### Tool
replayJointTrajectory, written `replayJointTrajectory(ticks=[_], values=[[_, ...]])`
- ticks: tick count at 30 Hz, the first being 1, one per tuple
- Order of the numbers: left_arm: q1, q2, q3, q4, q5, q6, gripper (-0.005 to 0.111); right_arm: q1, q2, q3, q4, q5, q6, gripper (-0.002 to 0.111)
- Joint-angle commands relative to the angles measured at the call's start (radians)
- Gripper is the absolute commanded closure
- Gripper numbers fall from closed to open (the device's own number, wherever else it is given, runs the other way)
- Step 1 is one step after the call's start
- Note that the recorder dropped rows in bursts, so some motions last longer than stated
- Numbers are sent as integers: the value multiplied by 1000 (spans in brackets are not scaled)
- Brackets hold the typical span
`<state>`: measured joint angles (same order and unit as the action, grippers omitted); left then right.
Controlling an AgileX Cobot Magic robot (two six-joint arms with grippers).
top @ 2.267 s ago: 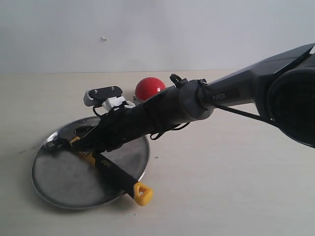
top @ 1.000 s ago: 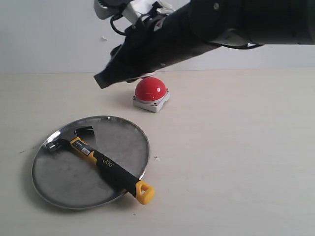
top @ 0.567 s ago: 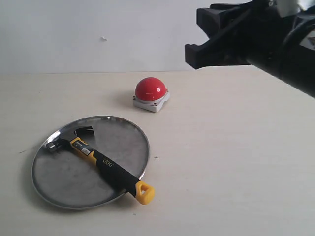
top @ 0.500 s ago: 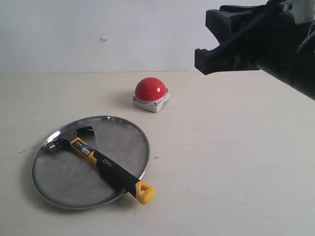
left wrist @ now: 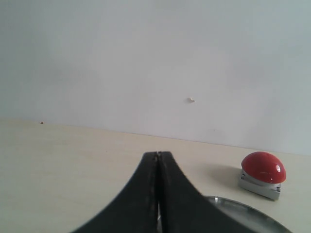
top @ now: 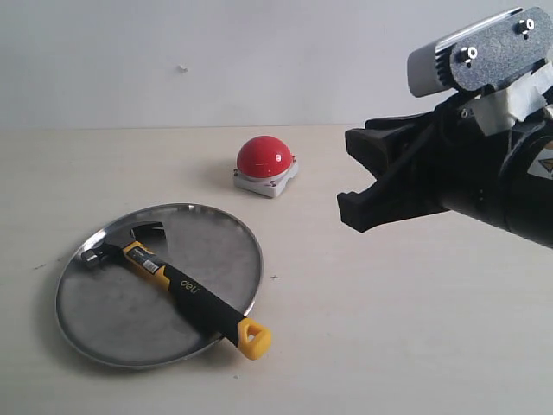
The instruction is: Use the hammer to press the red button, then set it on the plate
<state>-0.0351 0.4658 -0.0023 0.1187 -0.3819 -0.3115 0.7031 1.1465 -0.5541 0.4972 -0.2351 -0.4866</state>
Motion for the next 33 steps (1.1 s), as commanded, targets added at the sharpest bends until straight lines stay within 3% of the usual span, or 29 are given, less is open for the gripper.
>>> replayJointTrajectory(ticks=[1, 21, 26, 33], values=[[-5, -3, 2, 1, 4, -1, 107, -1, 5, -1, 0, 2, -9, 87], [-5, -3, 2, 1, 4, -1, 107, -9, -7, -1, -9, 23, -75, 87], [-5, -3, 2, 1, 4, -1, 107, -144, -103, 5, 2, 167, -82, 87], [-5, -3, 2, 1, 4, -1, 107, -430, -344, 117, 2, 182, 27, 87]])
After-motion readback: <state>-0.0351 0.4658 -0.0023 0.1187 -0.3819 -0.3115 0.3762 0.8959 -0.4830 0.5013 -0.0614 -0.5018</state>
